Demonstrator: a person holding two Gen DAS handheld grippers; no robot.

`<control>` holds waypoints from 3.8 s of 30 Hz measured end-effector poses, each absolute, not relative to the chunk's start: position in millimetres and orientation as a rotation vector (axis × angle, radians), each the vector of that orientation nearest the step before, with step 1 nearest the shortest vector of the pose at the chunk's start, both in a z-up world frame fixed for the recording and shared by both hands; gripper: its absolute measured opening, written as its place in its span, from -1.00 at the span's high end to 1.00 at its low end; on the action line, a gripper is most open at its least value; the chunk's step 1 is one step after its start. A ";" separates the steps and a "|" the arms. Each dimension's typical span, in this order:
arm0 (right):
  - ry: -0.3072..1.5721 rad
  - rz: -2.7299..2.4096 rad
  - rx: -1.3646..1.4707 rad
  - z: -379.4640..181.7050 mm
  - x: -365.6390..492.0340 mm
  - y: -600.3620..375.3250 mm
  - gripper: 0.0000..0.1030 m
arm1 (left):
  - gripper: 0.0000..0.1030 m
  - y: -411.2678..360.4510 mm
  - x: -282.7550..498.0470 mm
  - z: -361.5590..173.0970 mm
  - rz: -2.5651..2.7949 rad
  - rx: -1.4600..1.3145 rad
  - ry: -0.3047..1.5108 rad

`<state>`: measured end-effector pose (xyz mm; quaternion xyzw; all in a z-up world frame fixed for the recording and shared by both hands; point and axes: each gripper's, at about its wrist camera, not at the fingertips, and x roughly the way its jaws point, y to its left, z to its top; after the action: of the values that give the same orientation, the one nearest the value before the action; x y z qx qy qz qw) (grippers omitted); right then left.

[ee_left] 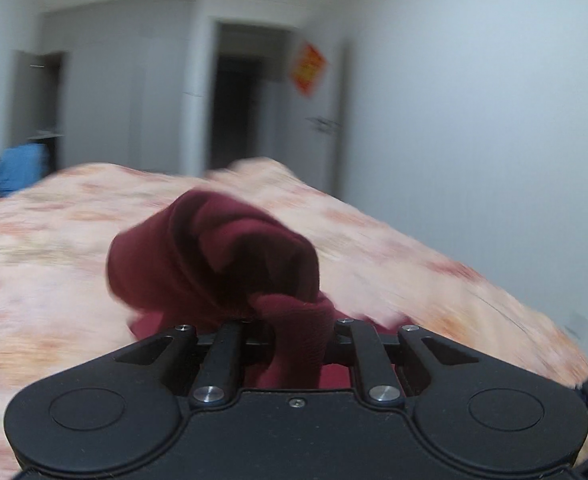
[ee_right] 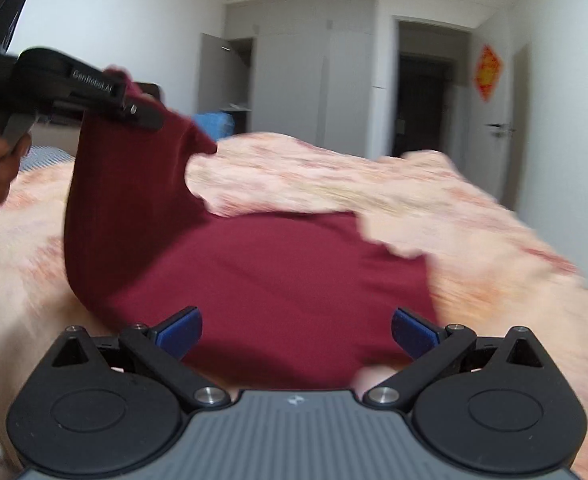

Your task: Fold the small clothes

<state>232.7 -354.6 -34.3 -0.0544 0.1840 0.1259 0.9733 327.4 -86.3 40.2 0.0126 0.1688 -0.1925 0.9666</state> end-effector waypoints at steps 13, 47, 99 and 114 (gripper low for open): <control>0.489 0.056 0.026 -66.9 190.6 -430.5 -1.00 | -0.50 -93.1 315.2 -5.2 -0.546 -0.128 0.516; 0.474 0.204 0.438 -33.3 352.1 -375.5 0.70 | -0.84 -6.2 317.2 -48.8 -0.171 -0.363 0.642; 0.521 -0.138 0.266 -39.5 347.9 -413.4 -1.00 | -0.97 -19.8 319.4 -51.3 -0.158 -0.415 0.685; 0.511 -0.100 0.164 -68.7 285.7 -402.5 -0.99 | -0.98 -19.9 315.5 -51.6 -0.153 -0.412 0.685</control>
<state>285.7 -402.5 -68.7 0.0809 0.2524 -0.0493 0.9630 315.5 -19.9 -51.6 -0.2002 0.3331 -0.0743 0.9184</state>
